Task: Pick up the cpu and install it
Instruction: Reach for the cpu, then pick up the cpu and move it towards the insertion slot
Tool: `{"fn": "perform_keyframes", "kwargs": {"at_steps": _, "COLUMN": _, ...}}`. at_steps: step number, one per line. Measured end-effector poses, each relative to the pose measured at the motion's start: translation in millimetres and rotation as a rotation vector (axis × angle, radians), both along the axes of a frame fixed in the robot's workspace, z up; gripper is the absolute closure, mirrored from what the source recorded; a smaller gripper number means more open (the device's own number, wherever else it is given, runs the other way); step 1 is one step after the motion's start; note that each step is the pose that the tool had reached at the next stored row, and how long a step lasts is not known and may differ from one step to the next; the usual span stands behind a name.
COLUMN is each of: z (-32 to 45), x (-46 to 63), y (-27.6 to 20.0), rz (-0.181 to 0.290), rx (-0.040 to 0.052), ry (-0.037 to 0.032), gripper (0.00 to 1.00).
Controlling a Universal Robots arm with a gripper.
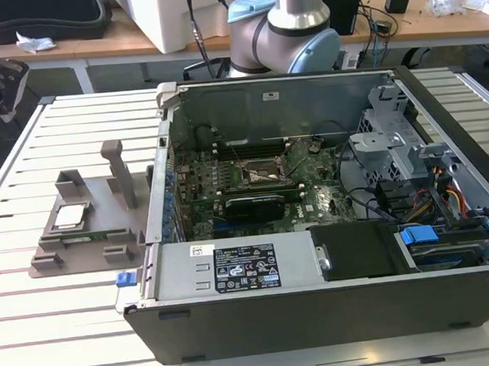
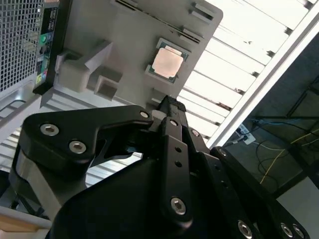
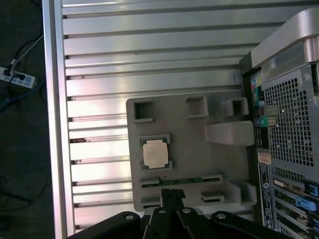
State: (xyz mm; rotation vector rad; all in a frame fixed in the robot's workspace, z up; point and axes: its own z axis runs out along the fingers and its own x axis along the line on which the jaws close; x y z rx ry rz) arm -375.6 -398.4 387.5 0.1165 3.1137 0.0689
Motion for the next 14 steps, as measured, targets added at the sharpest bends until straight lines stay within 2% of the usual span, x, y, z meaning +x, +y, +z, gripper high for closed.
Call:
{"fn": "perform_keyframes", "kwargs": {"at_steps": 1, "z": -0.2, "x": -3.6, "y": 0.0, "rz": 0.0, "rx": 0.0, "ry": 0.0, "gripper": 0.89}}
{"fn": "perform_keyframes", "kwargs": {"at_steps": 14, "z": -0.2, "x": -5.9, "y": 0.0, "rz": 0.0, "rx": 0.0, "ry": 0.0, "gripper": 0.89}}
